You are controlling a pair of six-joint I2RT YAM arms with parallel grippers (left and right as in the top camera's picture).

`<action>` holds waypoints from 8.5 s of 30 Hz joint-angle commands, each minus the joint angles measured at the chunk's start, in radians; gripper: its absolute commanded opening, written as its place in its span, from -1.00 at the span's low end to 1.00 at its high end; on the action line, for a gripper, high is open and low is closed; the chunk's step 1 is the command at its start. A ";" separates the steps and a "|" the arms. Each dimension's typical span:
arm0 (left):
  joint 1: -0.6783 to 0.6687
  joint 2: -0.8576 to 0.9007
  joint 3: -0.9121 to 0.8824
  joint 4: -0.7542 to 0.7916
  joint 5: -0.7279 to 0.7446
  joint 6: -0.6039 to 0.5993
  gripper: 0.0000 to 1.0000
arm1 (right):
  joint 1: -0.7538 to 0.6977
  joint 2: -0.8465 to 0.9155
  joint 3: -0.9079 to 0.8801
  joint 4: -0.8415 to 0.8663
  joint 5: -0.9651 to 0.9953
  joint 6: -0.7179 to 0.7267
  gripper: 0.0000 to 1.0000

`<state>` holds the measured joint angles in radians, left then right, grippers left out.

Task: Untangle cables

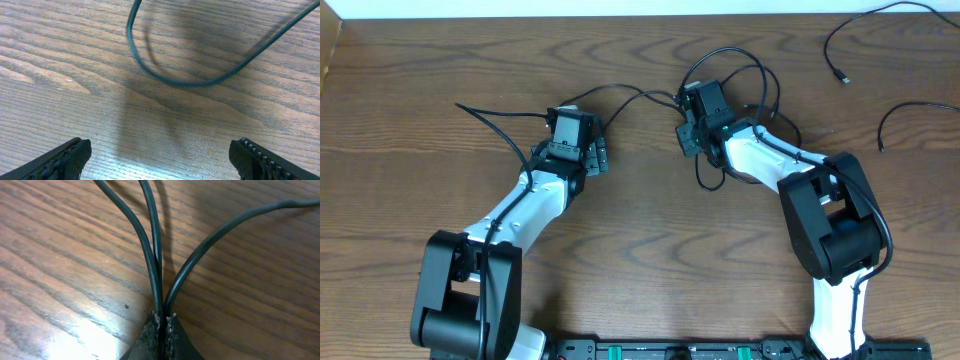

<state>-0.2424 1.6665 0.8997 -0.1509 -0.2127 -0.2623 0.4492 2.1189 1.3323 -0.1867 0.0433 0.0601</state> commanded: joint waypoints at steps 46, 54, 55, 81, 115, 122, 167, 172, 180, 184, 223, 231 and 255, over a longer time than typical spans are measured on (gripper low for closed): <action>0.004 0.000 -0.001 -0.002 -0.016 -0.005 0.87 | -0.040 -0.366 -0.004 0.882 -0.132 0.523 -0.98; 0.004 0.000 -0.001 -0.002 -0.016 -0.005 0.87 | -0.097 -0.365 -0.005 0.533 0.047 0.354 -0.98; 0.004 0.000 -0.001 -0.002 -0.016 -0.005 0.87 | -0.109 -0.364 -0.005 0.498 0.057 0.336 -0.98; 0.004 0.000 -0.001 -0.002 -0.016 -0.005 0.87 | -0.221 0.093 -0.005 0.718 0.077 0.420 -0.14; 0.004 0.000 -0.001 -0.002 -0.016 -0.005 0.86 | -0.210 -0.395 -0.006 -0.584 -0.008 0.114 0.83; 0.004 0.000 -0.001 -0.002 -0.016 -0.005 0.87 | -0.177 -0.380 -0.011 -0.774 -0.064 0.124 0.80; 0.004 0.000 -0.001 -0.002 -0.016 -0.005 0.87 | -0.019 -0.377 -0.660 -0.034 0.134 0.436 0.99; 0.004 0.000 -0.001 -0.002 -0.016 -0.005 0.87 | -0.027 -0.360 -0.662 0.074 0.134 0.417 0.99; 0.004 0.000 -0.001 -0.002 -0.016 -0.005 0.86 | -0.031 -0.212 -0.662 0.323 0.169 0.414 0.98; 0.004 0.000 -0.001 -0.002 -0.016 -0.005 0.87 | -0.034 -0.083 -0.662 0.536 0.168 0.414 0.99; 0.004 0.000 -0.001 -0.002 -0.016 -0.005 0.86 | -0.155 -0.025 -0.194 0.323 0.124 0.130 0.99; 0.004 0.000 -0.001 -0.002 -0.016 -0.005 0.87 | -0.095 -0.363 -0.194 0.159 0.200 0.054 0.99; 0.004 0.000 -0.001 -0.002 -0.016 -0.005 0.86 | -0.011 -0.758 -0.194 -0.115 0.209 0.055 0.99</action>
<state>-0.2424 1.6665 0.8997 -0.1524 -0.2157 -0.2623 0.4305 1.3640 1.1305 -0.2676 0.2428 0.1242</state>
